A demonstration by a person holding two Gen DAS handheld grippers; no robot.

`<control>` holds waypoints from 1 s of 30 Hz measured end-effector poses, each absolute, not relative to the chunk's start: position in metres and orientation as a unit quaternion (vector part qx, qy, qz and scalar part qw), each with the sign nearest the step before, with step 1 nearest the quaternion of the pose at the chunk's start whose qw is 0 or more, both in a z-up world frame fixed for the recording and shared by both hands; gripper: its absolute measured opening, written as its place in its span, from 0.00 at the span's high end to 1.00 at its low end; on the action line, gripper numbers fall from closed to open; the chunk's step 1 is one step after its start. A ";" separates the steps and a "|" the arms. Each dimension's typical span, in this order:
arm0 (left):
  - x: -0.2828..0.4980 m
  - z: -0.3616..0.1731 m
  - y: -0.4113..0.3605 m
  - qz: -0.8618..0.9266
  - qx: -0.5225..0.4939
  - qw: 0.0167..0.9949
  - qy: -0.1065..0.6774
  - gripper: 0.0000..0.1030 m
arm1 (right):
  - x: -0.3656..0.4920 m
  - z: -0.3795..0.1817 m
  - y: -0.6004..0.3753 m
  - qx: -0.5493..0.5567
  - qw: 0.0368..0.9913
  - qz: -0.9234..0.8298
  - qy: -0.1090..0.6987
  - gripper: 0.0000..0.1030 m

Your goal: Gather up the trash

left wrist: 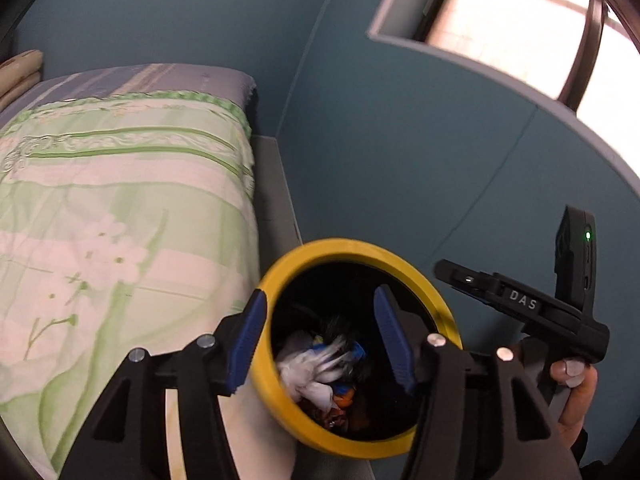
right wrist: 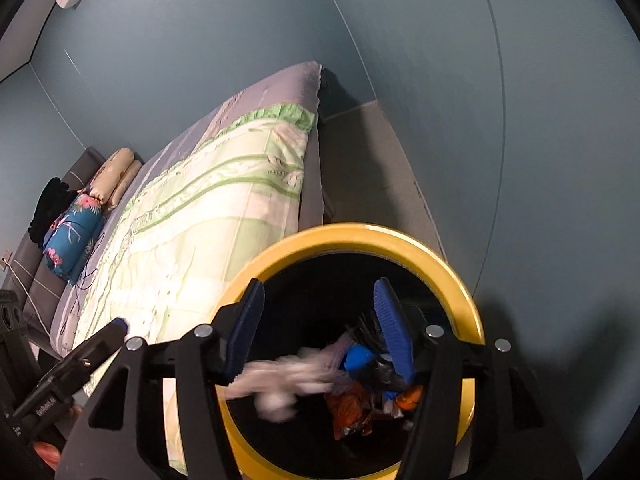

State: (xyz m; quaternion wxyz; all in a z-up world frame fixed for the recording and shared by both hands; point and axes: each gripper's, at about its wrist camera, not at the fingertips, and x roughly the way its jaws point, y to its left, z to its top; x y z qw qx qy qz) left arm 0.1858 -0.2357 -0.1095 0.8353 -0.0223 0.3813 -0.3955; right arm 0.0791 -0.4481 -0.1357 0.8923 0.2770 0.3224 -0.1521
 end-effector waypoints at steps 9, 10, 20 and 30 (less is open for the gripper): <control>0.181 -0.078 -0.120 -0.276 -0.044 0.913 0.297 0.21 | 0.095 -0.092 -0.393 0.164 0.936 -0.178 0.257 0.09; 0.179 -0.075 -0.105 -0.261 -0.049 0.920 0.287 0.18 | 0.096 -0.091 -0.387 0.155 0.939 -0.174 0.253 0.08; 0.123 -0.041 -0.005 -0.122 -0.050 0.975 0.179 0.08 | 0.109 -0.069 -0.269 0.094 0.975 -0.095 0.179 0.08; 0.052 -0.017 0.027 -0.071 -0.061 0.988 0.123 0.08 | 0.071 -0.038 -0.210 0.078 0.989 -0.096 0.085 0.08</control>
